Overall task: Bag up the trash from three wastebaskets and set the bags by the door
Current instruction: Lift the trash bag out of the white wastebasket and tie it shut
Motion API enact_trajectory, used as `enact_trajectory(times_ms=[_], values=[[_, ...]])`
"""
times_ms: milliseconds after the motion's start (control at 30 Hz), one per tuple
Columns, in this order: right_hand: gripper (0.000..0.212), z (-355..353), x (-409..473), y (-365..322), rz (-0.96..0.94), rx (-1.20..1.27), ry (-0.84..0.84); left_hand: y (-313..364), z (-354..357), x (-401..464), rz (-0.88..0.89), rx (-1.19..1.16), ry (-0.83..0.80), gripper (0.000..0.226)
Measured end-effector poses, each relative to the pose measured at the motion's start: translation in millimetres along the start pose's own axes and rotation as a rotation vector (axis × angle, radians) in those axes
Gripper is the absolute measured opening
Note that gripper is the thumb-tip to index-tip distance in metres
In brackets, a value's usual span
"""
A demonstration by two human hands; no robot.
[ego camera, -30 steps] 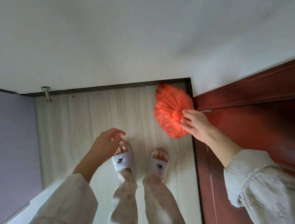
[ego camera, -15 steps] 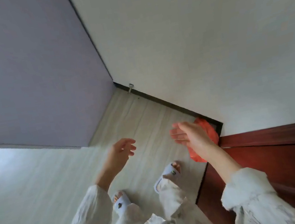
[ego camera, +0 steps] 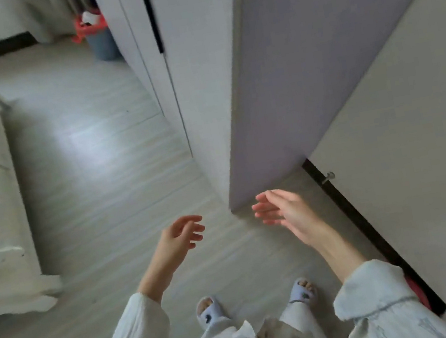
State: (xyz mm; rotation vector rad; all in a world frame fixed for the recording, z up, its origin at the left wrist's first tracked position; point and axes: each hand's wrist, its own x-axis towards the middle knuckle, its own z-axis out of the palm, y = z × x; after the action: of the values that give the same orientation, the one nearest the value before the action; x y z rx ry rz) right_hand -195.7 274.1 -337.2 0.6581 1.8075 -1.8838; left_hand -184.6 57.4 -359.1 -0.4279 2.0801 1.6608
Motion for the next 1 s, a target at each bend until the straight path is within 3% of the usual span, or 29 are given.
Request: enact_trajectory(times_ms=[233, 467, 867, 1000], values=[[0.027, 151.3, 48.1, -38.5, 0.05, -0.151, -0.212, -20.4, -143.6, -0.3, -0.032, -0.181, 0.272, 0.024], [0.027, 263.7, 133.8, -85.6, 0.06, -0.244, -0.347, -25.9, -241.8, 48.8, -0.106, -0.279, 0.404, 0.024], [0.028, 453.3, 344.1, -276.6, -0.007, -0.3, -0.452, 110.6, -458.4, 261.5, -0.022, -0.239, 0.531, 0.024], [0.028, 507.7, 404.1, -322.6, 0.005, -0.355, -0.479, 127.8, -515.3, 319.2, -0.039, -0.258, 0.528, 0.024]])
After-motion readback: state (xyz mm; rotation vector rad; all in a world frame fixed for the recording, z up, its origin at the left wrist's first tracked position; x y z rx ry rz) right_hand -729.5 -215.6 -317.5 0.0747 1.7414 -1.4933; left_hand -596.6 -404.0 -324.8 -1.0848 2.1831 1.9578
